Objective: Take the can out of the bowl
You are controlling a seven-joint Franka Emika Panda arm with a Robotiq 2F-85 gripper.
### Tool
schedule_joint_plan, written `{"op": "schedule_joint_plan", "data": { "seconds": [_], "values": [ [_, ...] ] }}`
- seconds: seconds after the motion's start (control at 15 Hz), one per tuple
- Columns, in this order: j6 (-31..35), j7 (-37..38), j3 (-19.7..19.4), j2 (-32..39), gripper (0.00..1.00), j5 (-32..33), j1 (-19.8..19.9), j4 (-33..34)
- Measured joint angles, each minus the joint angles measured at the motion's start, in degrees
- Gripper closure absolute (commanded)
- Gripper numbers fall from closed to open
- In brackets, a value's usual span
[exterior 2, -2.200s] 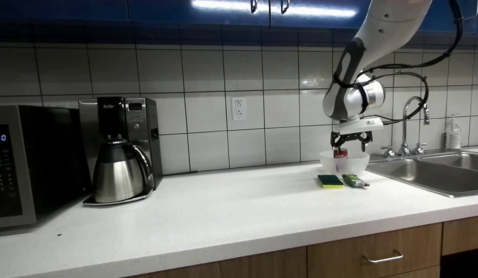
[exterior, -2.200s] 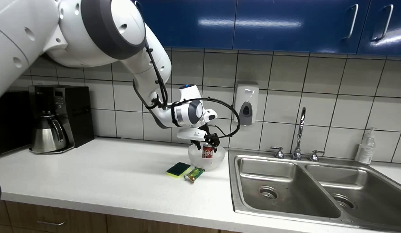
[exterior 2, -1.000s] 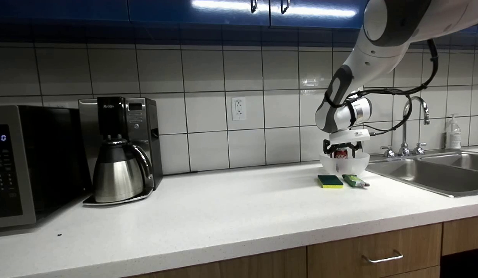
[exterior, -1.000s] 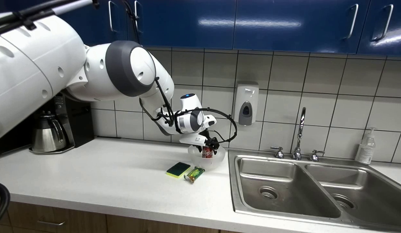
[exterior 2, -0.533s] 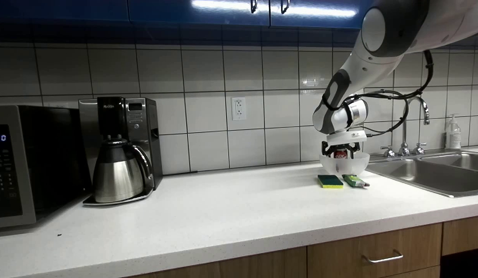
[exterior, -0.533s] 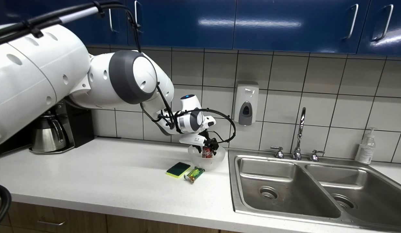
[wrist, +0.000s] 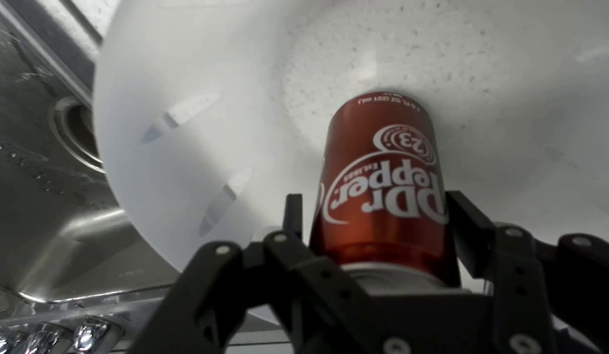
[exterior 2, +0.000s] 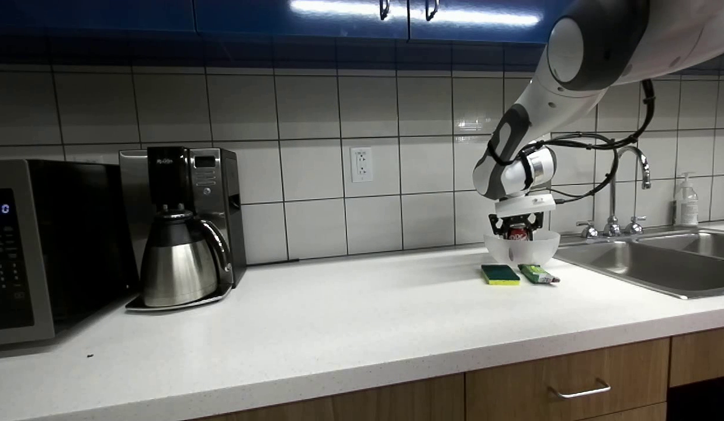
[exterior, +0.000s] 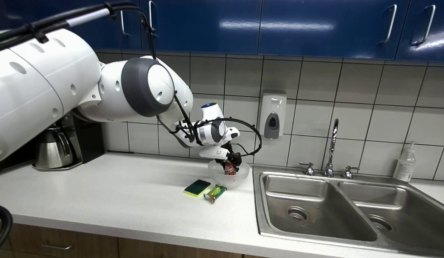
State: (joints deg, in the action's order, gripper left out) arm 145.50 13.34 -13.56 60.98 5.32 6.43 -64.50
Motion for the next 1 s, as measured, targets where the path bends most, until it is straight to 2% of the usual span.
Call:
{"op": "schedule_joint_plan", "data": {
  "seconds": [0.53, 1.0],
  "values": [
    [-0.6, 0.0, -0.1, -0.3, 0.6, 0.0, -0.1, 0.2],
    [-0.8, -0.1, -0.1, -4.0, 0.6, 0.0, -0.6, -0.7]
  ]
}}
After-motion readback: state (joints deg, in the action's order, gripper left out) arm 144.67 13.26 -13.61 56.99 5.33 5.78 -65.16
